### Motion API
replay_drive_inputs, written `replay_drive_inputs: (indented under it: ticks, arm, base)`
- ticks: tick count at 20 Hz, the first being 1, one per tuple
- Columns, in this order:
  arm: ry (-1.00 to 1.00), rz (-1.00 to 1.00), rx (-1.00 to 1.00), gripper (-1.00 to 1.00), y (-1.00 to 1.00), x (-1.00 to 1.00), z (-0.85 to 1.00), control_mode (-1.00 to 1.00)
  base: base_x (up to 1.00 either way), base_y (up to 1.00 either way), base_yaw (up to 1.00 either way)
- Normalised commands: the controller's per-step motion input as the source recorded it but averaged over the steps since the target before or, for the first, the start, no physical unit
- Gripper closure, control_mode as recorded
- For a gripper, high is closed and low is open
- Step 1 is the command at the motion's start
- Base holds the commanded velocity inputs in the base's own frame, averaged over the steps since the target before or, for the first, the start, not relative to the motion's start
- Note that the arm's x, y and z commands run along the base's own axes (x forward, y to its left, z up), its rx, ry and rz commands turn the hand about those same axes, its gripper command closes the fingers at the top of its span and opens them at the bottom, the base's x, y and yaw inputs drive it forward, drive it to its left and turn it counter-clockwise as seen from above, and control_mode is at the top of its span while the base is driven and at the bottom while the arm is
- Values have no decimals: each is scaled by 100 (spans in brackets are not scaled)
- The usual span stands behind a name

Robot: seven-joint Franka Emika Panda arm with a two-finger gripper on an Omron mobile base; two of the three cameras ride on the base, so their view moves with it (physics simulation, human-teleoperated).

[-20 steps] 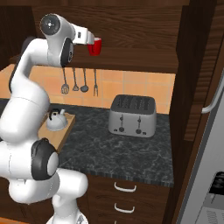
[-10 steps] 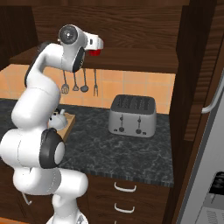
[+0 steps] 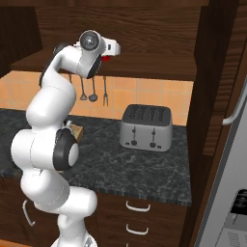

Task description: Pick the kettle from the counter and place it on the tray. Then pick the mug from the cabinet and place it on the tray. Then close the cabinet doors.

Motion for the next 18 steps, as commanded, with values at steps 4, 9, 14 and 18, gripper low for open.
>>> replay_drive_inputs:
  ticks: [4, 9, 14, 18]
  arm:
    - [0, 0, 0, -100, 0, 14, 1, -100]
    - [0, 0, 0, -100, 1, 21, 0, -100]
    - [0, 0, 0, -100, 1, 25, 0, -100]
    - [0, 0, 0, 100, 1, 10, 0, -100]
  base:
    - [0, 0, 0]
    - [0, 0, 0]
    - [0, 0, 0]
    - [0, 0, 0]
